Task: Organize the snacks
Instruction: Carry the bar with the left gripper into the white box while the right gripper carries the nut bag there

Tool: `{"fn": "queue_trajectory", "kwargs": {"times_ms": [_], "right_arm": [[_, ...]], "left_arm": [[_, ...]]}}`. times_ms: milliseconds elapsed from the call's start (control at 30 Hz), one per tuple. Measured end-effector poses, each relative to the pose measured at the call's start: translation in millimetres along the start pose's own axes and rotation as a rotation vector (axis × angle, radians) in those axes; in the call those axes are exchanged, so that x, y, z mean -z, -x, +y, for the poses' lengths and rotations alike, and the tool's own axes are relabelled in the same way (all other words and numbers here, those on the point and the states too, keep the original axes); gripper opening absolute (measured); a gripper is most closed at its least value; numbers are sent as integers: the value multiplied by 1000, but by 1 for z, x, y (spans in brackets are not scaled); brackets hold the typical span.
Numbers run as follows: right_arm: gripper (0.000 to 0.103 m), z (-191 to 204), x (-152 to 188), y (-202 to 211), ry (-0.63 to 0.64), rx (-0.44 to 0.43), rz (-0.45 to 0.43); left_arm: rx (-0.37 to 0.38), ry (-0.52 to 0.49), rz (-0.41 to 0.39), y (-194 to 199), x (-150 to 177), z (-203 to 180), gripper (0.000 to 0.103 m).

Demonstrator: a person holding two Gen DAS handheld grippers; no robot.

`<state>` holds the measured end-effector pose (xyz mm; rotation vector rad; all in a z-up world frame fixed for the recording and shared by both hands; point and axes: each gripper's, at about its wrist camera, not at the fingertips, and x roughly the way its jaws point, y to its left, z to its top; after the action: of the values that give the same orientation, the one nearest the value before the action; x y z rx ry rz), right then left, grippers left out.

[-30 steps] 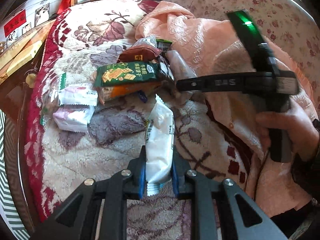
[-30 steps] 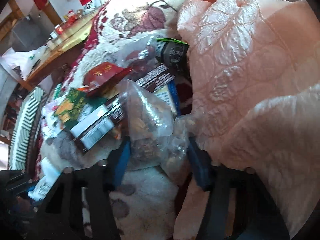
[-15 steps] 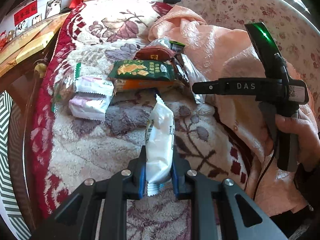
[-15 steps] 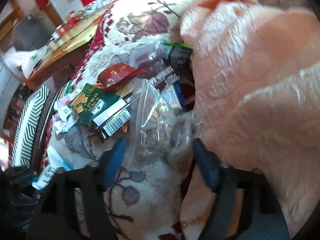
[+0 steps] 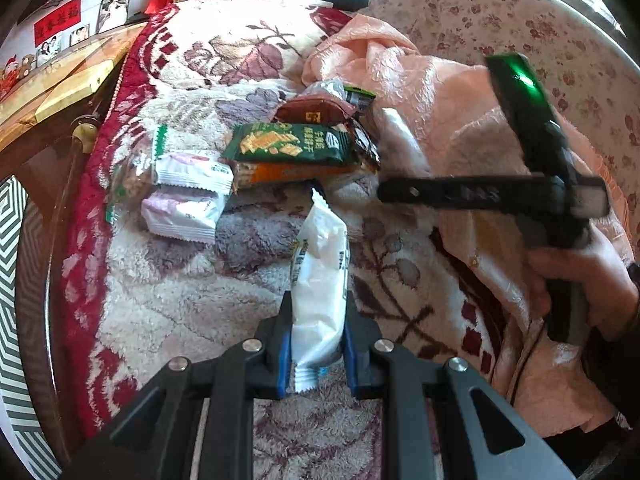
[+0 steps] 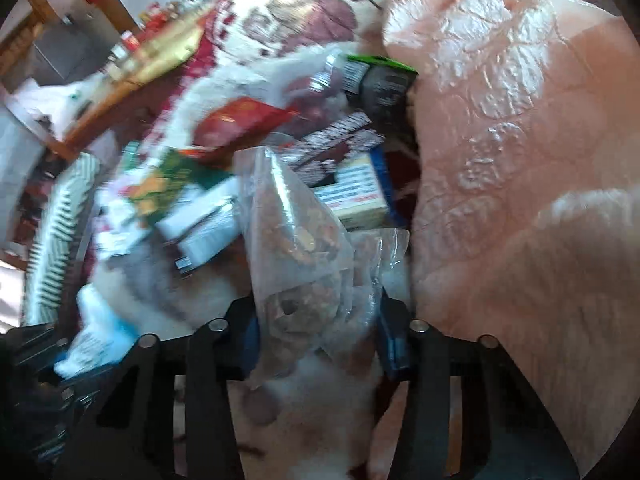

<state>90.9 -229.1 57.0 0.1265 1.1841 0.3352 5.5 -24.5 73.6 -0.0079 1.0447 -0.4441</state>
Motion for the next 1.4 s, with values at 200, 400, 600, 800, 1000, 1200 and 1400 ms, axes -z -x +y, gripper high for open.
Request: {"fn": "queue_trajectory", "kwargs": {"times_ms": [200, 400, 600, 800, 1000, 1200, 1400], "right_arm": [[41, 27, 19, 31, 63, -66, -52], [41, 73, 22, 50, 158, -122, -73], [41, 120, 11, 55, 251, -159, -91], [41, 165, 5, 48, 327, -202, -81], [41, 206, 1, 38, 390, -233, -55], [41, 248, -5, 25, 454, -250, -31], [41, 290, -10, 7, 522, -273, -6]], "left_arm": [[-28, 29, -51, 20, 0, 4, 23], [-102, 77, -101, 47, 0, 20, 23], [-198, 132, -147, 79, 1, 50, 23], [-287, 181, -179, 107, 10, 82, 23], [-346, 236, -193, 124, 18, 112, 23], [-390, 318, -188, 133, 27, 149, 23], [-421, 402, -178, 140, 39, 187, 23]]}}
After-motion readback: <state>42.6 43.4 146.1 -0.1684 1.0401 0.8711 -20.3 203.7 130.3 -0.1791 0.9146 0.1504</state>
